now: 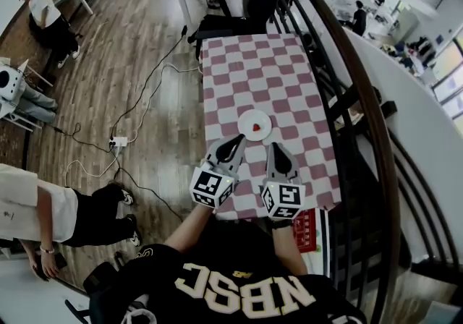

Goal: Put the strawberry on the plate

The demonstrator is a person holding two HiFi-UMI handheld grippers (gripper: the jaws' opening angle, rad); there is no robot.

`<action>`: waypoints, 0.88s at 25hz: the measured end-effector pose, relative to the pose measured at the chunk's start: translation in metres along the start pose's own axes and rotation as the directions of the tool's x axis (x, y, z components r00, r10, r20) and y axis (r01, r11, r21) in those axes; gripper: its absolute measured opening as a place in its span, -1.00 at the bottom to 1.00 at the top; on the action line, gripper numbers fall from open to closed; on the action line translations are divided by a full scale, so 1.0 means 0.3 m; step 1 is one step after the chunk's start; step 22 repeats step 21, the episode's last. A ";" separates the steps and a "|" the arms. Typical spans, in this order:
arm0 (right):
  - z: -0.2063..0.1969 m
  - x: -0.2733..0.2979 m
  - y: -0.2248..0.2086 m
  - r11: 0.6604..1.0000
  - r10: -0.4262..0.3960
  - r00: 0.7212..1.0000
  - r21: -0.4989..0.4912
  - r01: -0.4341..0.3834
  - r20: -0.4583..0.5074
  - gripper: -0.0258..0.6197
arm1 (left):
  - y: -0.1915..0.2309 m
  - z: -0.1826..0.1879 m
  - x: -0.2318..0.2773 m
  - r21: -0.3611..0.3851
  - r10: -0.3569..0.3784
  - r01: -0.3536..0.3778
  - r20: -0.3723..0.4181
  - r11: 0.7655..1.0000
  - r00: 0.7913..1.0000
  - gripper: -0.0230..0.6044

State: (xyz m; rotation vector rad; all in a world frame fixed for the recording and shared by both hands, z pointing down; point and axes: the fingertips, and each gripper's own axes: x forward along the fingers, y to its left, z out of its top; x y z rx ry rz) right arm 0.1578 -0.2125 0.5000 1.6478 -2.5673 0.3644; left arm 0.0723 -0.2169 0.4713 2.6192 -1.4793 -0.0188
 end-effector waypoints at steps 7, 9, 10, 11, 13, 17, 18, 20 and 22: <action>0.033 -0.074 0.031 1.000 0.018 0.999 -0.015 -0.017 0.041 -0.86 | -0.052 -0.005 -0.077 0.023 0.018 -0.019 0.011 1.000 1.000 -0.88; 0.040 -0.091 0.030 1.000 0.013 0.999 -0.013 -0.013 0.048 -0.86 | -0.068 0.002 -0.088 0.028 0.013 -0.014 0.013 1.000 1.000 -0.88; 0.041 -0.099 0.028 1.000 0.009 0.999 -0.010 -0.009 0.050 -0.86 | -0.077 0.007 -0.093 0.030 0.010 -0.010 0.015 0.999 1.000 -0.88; 0.040 -0.106 0.026 1.000 0.005 0.999 -0.006 -0.005 0.052 -0.86 | -0.084 0.012 -0.097 0.033 0.007 -0.007 0.017 0.999 1.000 -0.88; 0.032 -0.118 0.022 1.000 -0.005 0.999 0.002 0.004 0.052 -0.86 | -0.096 0.017 -0.106 0.042 0.003 -0.003 0.022 0.999 1.000 -0.88; 0.026 -0.125 0.017 1.000 -0.019 0.998 0.012 0.018 0.058 -0.86 | -0.102 0.021 -0.114 0.067 -0.005 0.003 0.021 0.998 1.000 -0.88; 0.029 -0.121 0.016 1.000 -0.021 0.998 0.013 0.021 0.059 -0.86 | -0.098 0.024 -0.111 0.073 -0.006 0.004 0.020 0.997 1.000 -0.88; 0.040 -0.111 0.017 1.000 -0.024 0.998 0.014 0.023 0.063 -0.86 | -0.088 0.036 -0.108 0.081 -0.006 0.005 0.016 0.997 1.000 -0.88; 0.046 -0.105 0.018 1.000 -0.025 0.998 0.015 0.024 0.065 -0.86 | -0.082 0.043 -0.106 0.084 -0.006 0.005 0.015 0.996 1.000 -0.88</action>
